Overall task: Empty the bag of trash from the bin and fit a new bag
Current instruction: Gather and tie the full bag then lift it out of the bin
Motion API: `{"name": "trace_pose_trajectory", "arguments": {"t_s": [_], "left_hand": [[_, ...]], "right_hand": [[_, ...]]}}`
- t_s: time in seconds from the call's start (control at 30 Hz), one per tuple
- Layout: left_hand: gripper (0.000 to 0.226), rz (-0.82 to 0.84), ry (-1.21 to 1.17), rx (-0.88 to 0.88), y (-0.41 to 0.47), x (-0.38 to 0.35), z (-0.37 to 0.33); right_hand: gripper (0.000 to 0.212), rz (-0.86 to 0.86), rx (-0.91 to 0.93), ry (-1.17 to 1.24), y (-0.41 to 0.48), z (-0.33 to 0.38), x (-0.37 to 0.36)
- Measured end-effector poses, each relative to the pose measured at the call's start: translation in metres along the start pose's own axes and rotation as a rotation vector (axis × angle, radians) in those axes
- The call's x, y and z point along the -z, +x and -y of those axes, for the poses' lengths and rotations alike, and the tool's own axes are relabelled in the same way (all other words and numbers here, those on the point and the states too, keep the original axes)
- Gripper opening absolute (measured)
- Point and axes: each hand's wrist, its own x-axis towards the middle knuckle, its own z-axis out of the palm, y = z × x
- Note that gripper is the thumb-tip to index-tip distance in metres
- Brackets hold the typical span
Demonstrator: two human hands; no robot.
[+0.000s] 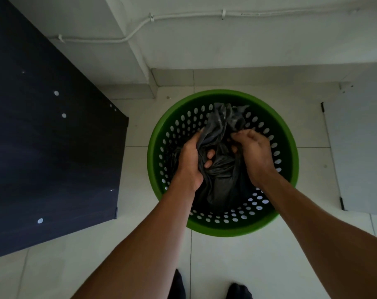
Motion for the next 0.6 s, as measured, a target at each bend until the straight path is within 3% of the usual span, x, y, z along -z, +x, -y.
{"name": "trace_pose_trajectory", "arguments": {"t_s": [0.13, 0.23, 0.33, 0.43, 0.6], "left_hand": [[0.02, 0.017, 0.05, -0.03, 0.0, 0.004, 0.003], [0.043, -0.015, 0.273, -0.058, -0.002, 0.001, 0.004], [0.04, -0.022, 0.416, -0.062, -0.004, 0.001, 0.003], [0.044, -0.002, 0.469, -0.09, -0.005, -0.001, 0.002], [0.035, -0.036, 0.424, -0.113, -0.011, -0.009, 0.004]], "right_hand": [[0.011, 0.033, 0.081, -0.008, -0.006, -0.003, 0.002], [0.021, 0.036, 0.229, -0.109, -0.009, -0.004, 0.003], [0.014, 0.181, 0.277, -0.253, -0.013, -0.005, 0.004], [0.052, 0.151, 0.197, -0.372, -0.013, -0.012, 0.012], [0.028, 0.163, 0.297, -0.467, -0.009, -0.003, 0.008]]}}
